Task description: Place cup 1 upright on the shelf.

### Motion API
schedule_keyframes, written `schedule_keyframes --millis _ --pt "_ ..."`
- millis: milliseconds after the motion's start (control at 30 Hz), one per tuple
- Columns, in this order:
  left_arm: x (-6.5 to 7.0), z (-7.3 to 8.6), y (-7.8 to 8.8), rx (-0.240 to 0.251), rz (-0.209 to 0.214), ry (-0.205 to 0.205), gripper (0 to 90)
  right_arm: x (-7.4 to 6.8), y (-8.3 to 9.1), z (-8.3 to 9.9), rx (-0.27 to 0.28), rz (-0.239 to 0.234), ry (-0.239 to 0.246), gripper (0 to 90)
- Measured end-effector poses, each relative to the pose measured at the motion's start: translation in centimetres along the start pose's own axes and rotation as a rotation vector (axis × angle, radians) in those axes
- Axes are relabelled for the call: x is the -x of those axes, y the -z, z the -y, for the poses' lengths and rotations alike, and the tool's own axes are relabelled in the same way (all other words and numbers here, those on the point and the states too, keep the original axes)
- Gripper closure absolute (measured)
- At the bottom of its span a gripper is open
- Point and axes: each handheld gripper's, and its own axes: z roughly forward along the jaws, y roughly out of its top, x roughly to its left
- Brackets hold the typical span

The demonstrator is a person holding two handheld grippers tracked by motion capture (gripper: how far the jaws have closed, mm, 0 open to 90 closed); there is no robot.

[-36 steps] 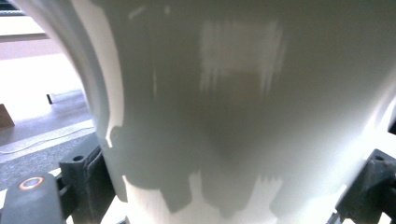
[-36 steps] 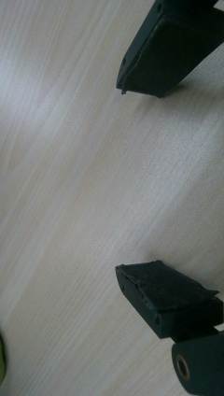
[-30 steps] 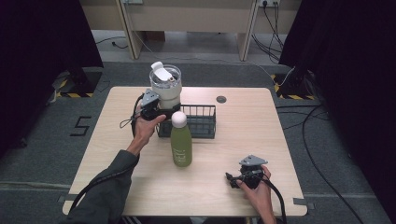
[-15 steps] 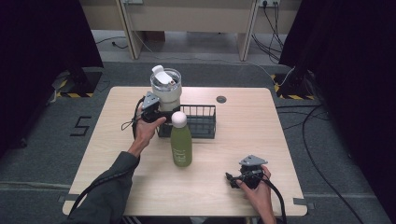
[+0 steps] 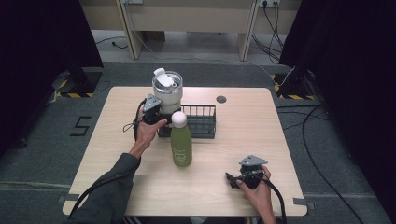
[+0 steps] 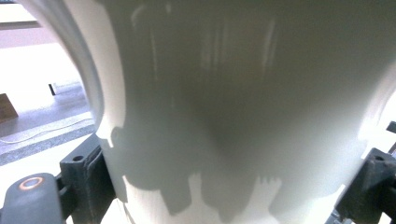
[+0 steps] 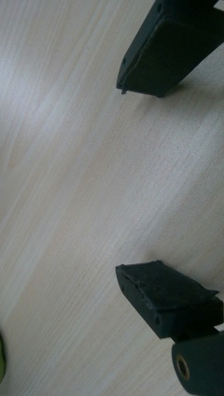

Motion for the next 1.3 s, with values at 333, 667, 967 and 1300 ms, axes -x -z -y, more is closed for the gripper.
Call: schedule_keyframes --millis 333,667,967,1300 --pt "-0.1 0.7 -0.1 0.000 -0.003 -0.004 11.1 0.0 0.0 0.0 0.000 0.000 0.000 10.5" --pt "-0.1 1.2 0.1 0.031 -0.008 -0.017 10.8 0.0 0.0 0.0 0.002 0.000 -0.001 10.5" --pt "0.3 1.4 0.2 0.035 0.016 0.018 10.4 0.0 0.0 0.0 0.002 0.000 -0.001 10.5" --pt "0.1 1.6 0.5 0.049 -0.007 -0.025 10.5 0.0 0.0 0.0 0.001 0.000 -0.005 10.5"
